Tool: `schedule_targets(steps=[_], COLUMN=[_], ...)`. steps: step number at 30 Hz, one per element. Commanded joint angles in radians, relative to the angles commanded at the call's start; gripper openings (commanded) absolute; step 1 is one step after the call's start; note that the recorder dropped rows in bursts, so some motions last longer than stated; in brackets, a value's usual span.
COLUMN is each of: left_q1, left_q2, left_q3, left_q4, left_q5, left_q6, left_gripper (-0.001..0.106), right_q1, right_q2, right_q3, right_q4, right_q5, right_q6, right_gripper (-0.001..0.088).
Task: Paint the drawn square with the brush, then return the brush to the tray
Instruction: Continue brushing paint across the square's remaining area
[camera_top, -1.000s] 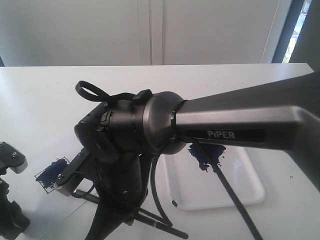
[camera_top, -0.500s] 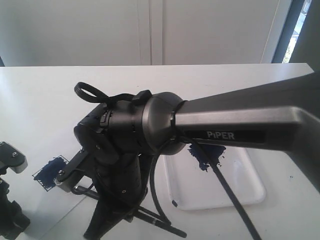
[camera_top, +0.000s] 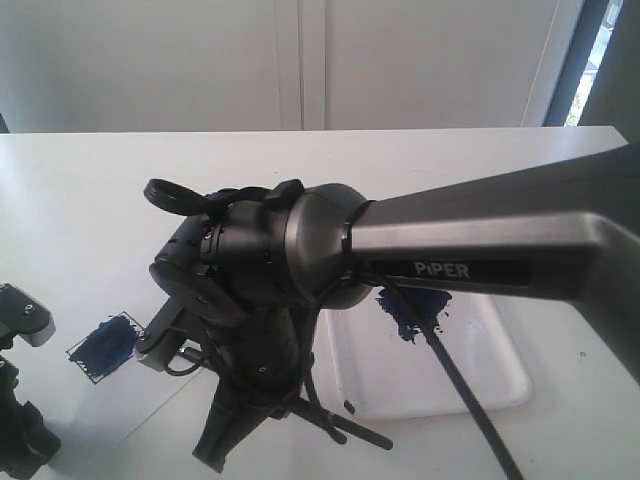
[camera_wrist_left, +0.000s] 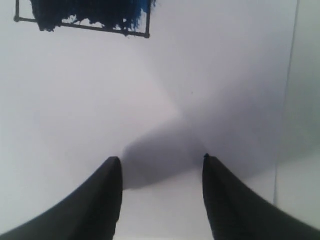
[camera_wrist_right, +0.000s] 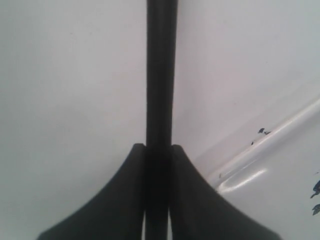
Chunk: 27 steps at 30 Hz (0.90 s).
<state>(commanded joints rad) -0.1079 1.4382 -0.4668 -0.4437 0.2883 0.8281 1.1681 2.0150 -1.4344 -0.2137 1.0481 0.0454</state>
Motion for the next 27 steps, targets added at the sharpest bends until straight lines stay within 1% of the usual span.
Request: schedule_targets(steps=[8,14,19,27], left_q1=[0.0,0.0,0.0,0.0], left_q2=[0.0,0.0,0.0,0.0], left_q3=[0.0,0.0,0.0,0.0], left_q4=[0.0,0.0,-0.004,-0.004], left_q5=[0.0,0.0,0.0,0.0], left_q6=[-0.002,-0.002,0.0,0.0], left_gripper=[0.054,0.054,0.054,0.054], right_q1=[0.0,0.004,0.03,0.032], right_q2=[0.0,0.0,0.0,0.0], right_q3=[0.0,-0.004,-0.033,-0.063], right_q4=[0.05,0.119,0.128,0.13], right_q5=[0.0,-0.031,-0.048,-0.022], right_q6=[-0.09,-0.155,-0.162,-0.162], right_gripper=[0.0,0.0,0.0,0.0])
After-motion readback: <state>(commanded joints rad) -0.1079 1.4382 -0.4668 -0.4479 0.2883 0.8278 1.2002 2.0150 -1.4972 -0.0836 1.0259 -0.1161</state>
